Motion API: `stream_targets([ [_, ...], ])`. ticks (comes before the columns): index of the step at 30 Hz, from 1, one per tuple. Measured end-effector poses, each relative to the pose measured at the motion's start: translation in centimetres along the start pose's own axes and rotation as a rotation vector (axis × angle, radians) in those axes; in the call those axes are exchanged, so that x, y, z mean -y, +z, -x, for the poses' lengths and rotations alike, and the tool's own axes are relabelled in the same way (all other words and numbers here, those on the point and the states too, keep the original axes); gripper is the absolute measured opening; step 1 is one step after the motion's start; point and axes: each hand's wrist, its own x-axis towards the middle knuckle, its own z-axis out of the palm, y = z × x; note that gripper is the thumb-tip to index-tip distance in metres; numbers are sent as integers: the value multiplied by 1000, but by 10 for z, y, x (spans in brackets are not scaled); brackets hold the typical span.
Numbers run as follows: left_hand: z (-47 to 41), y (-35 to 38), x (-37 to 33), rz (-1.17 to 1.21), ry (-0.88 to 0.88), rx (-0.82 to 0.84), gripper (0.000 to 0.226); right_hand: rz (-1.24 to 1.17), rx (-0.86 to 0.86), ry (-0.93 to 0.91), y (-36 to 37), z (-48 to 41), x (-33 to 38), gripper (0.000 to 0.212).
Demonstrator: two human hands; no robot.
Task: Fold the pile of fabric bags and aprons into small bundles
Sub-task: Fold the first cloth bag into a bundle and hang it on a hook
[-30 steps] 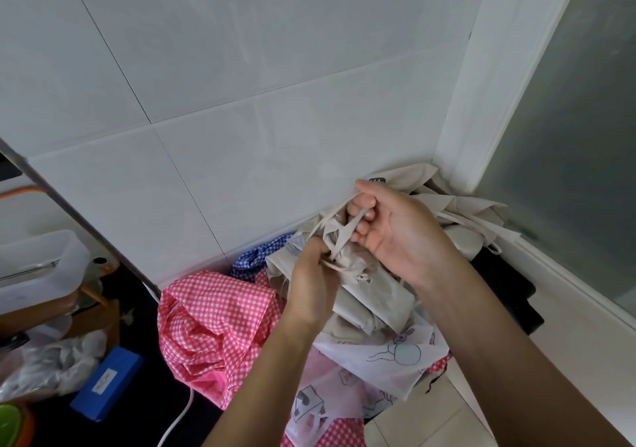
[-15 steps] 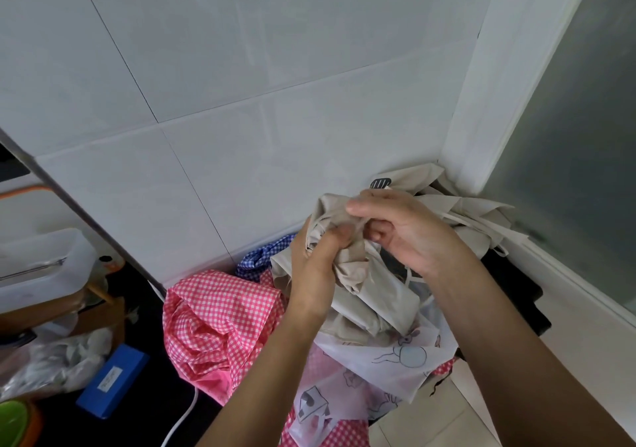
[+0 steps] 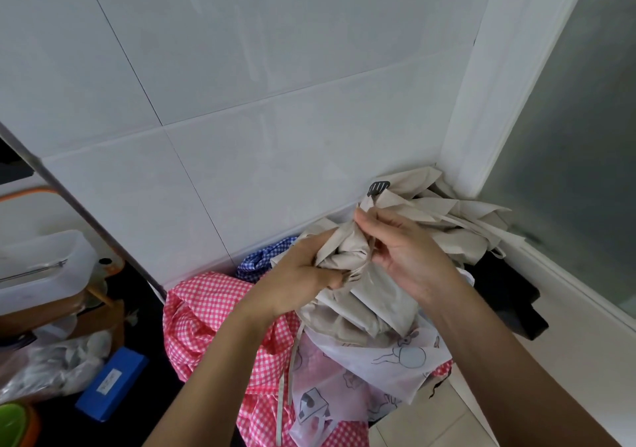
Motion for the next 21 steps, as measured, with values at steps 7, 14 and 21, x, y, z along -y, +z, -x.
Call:
stream_targets([
  [7, 6, -7, -9, -56, -150, 103, 22, 468, -38, -246, 8, 11, 5, 33],
  [14, 9, -7, -7, -195, -101, 188, 28, 455, -83, 55, 4, 13, -5, 32],
  [21, 7, -1, 9, 786, -113, 13, 45, 601, -159, 35, 8, 17, 7, 32],
])
